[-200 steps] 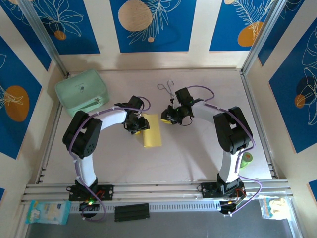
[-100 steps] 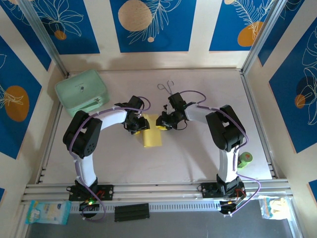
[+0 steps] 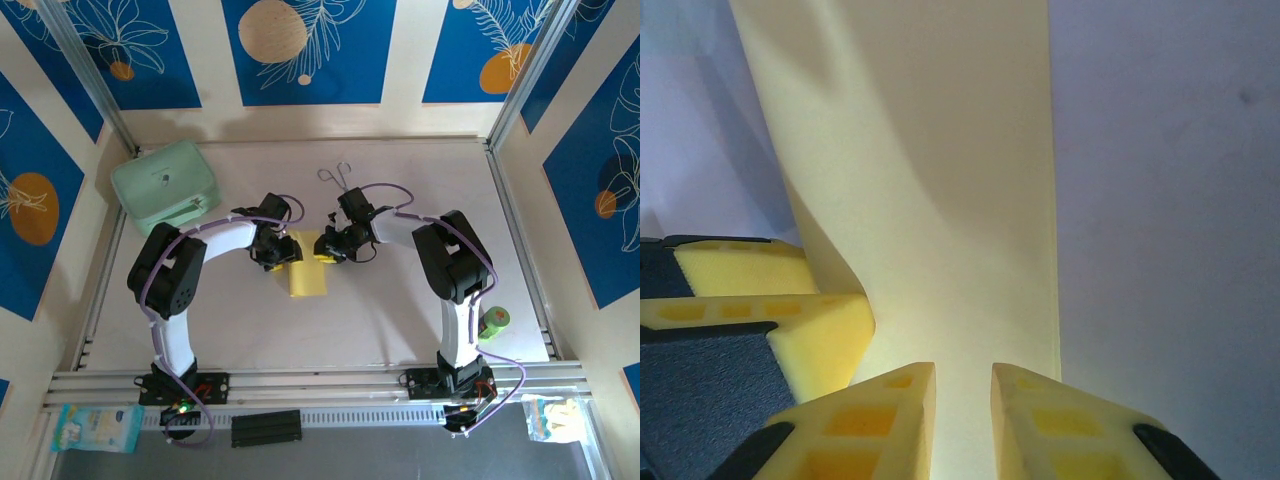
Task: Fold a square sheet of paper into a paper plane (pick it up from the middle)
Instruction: Hold the square sheet of paper at the center of the table.
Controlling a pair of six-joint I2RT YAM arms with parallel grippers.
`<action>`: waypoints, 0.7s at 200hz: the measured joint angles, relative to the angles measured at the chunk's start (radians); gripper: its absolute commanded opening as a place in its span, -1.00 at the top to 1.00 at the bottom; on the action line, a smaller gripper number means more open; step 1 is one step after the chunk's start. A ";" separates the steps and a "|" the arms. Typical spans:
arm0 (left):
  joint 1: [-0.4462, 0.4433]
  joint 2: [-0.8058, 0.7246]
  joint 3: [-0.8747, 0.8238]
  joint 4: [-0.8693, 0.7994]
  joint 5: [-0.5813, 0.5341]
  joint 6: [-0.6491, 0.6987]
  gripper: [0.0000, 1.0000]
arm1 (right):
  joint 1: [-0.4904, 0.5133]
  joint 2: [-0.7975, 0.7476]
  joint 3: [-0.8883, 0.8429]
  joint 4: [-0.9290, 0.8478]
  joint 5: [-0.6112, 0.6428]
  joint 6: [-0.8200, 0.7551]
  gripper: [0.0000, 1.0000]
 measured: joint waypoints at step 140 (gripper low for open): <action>0.000 0.005 0.004 -0.006 -0.001 -0.004 -0.07 | 0.005 0.015 0.000 0.019 -0.018 -0.018 0.58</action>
